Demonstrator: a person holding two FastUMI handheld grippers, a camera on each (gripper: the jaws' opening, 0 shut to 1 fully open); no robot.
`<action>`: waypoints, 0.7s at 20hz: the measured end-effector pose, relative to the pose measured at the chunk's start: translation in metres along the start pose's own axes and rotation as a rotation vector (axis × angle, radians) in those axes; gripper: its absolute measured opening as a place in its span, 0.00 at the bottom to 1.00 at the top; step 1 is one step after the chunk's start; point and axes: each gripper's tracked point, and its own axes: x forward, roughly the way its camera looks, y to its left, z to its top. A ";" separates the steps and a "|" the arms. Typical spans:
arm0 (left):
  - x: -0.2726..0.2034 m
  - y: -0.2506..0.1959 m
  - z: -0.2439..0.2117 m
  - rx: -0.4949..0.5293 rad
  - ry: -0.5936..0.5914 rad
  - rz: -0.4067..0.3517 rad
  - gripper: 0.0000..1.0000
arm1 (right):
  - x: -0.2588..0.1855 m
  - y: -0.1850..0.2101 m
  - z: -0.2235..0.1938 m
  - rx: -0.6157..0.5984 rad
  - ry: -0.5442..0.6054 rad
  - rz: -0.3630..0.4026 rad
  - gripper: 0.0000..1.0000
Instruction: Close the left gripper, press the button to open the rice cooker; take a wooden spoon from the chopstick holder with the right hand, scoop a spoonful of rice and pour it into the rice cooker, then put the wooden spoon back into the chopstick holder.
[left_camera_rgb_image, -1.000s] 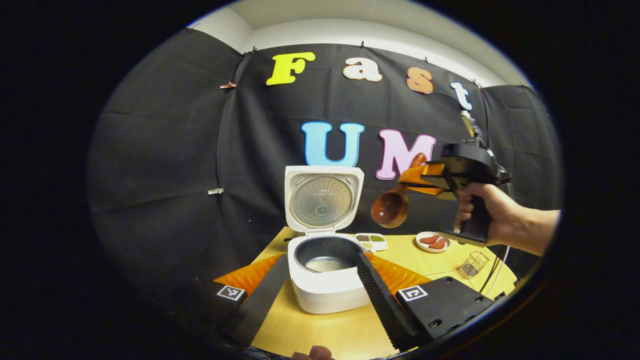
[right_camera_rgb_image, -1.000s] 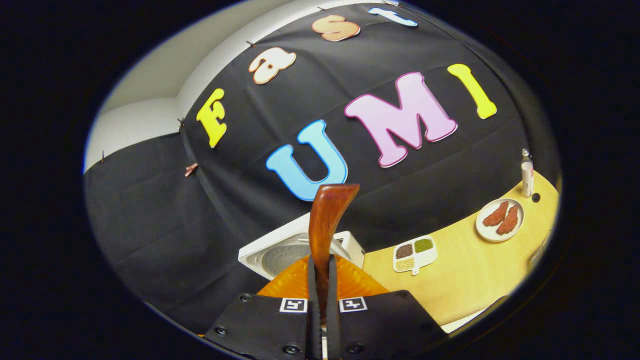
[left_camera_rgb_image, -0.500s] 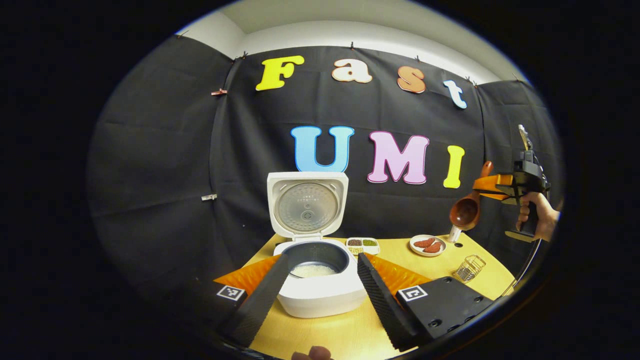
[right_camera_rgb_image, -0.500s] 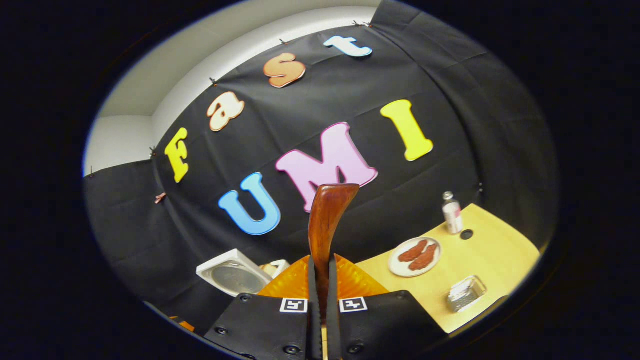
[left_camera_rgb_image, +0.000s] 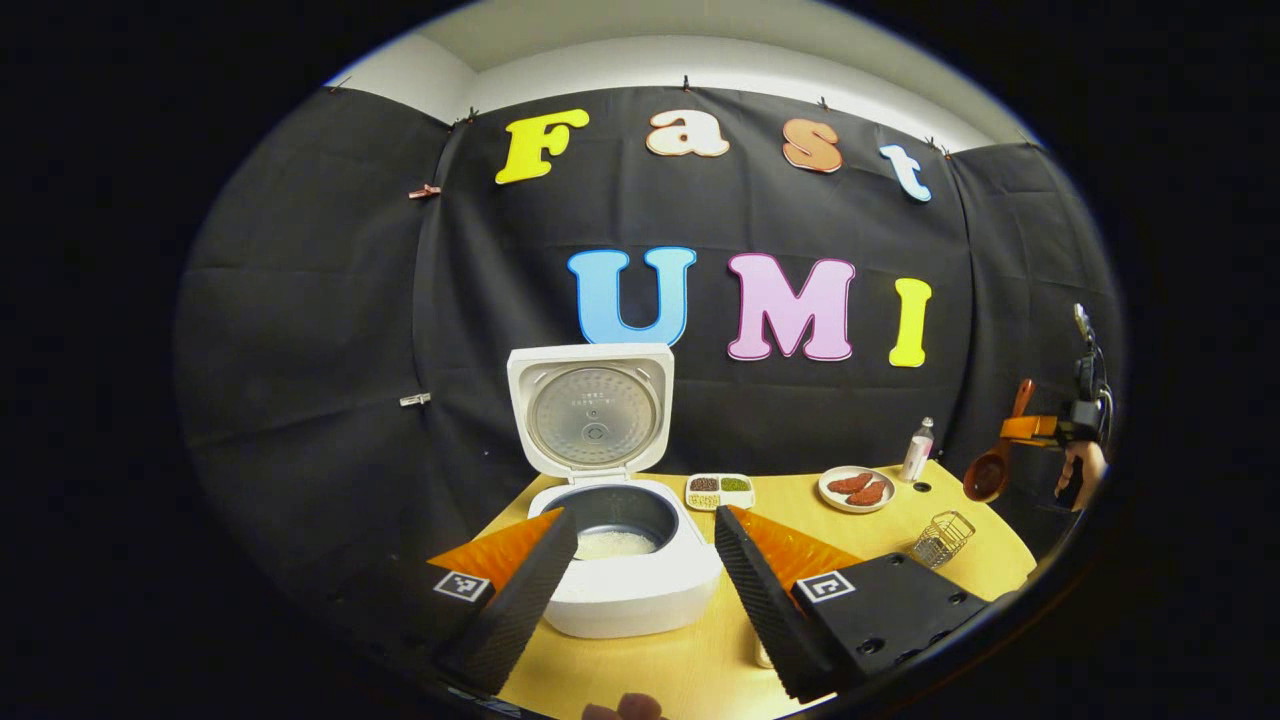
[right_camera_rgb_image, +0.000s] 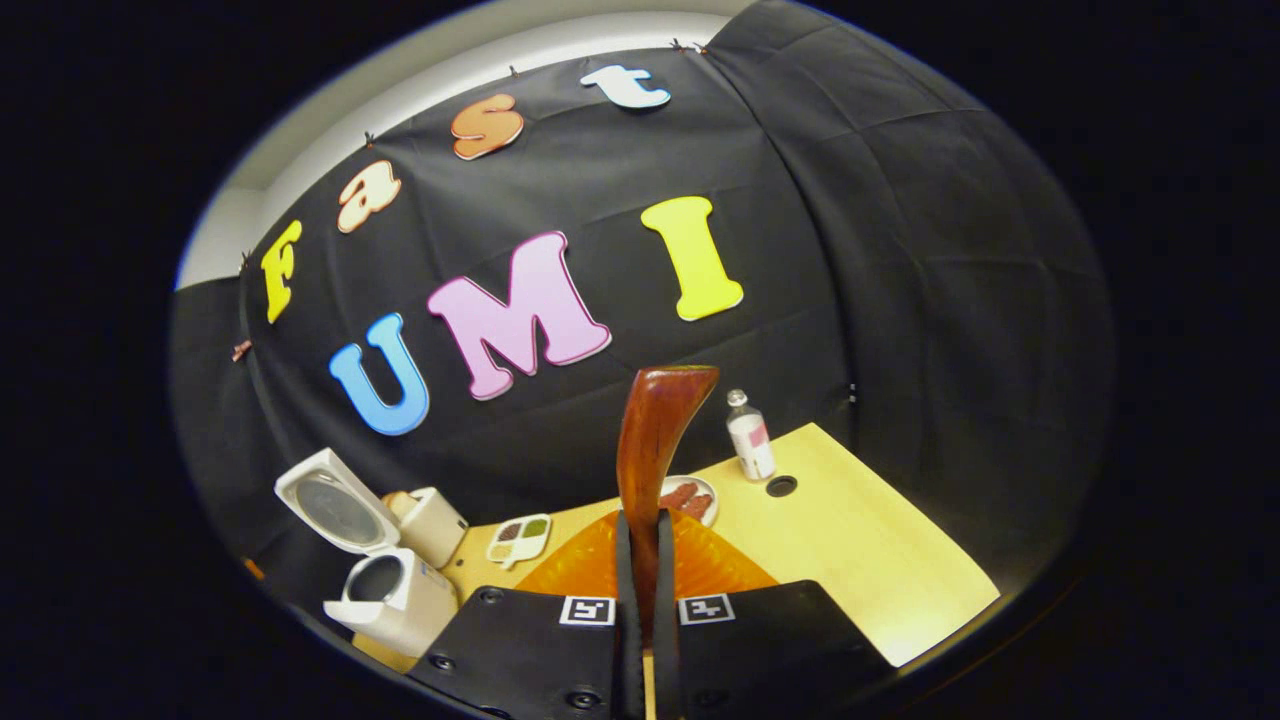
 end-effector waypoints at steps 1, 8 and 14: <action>0.001 -0.002 0.001 0.005 0.003 0.004 0.96 | 0.007 -0.008 -0.009 -0.013 0.013 -0.003 0.08; 0.001 -0.004 -0.005 0.004 0.029 0.059 0.95 | 0.049 -0.029 -0.066 -0.088 0.078 -0.007 0.08; -0.003 0.001 -0.014 -0.001 0.052 0.093 0.95 | 0.062 -0.045 -0.114 -0.108 0.156 -0.029 0.09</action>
